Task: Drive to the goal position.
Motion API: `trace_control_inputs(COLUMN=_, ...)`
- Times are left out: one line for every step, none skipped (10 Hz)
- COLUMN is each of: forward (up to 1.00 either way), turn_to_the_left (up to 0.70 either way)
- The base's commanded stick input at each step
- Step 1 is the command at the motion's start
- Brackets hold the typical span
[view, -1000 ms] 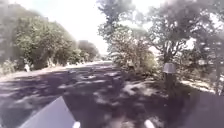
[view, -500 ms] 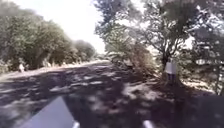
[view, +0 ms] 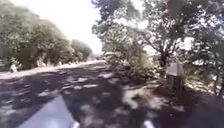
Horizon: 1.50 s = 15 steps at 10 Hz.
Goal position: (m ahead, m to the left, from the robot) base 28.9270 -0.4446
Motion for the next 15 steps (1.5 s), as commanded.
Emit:
trace_control_inputs(forward=0.50, turn_to_the_left=0.00)
trace_control_inputs(forward=0.50, turn_to_the_left=0.00)
trace_control_inputs(forward=0.50, turn_to_the_left=0.00)
trace_control_inputs(forward=0.50, turn_to_the_left=0.00)
trace_control_inputs(forward=0.50, turn_to_the_left=0.00)
trace_control_inputs(forward=0.50, turn_to_the_left=0.00)
trace_control_inputs(forward=0.50, turn_to_the_left=0.00)
trace_control_inputs(forward=0.50, turn_to_the_left=0.00)
trace_control_inputs(forward=0.50, turn_to_the_left=0.00)
trace_control_inputs(forward=0.50, turn_to_the_left=0.00)
trace_control_inputs(forward=0.50, turn_to_the_left=0.00)
trace_control_inputs(forward=0.50, turn_to_the_left=0.00)
trace_control_inputs(forward=0.50, turn_to_the_left=0.00)
trace_control_inputs(forward=0.50, turn_to_the_left=0.00)
trace_control_inputs(forward=0.50, turn_to_the_left=0.00)
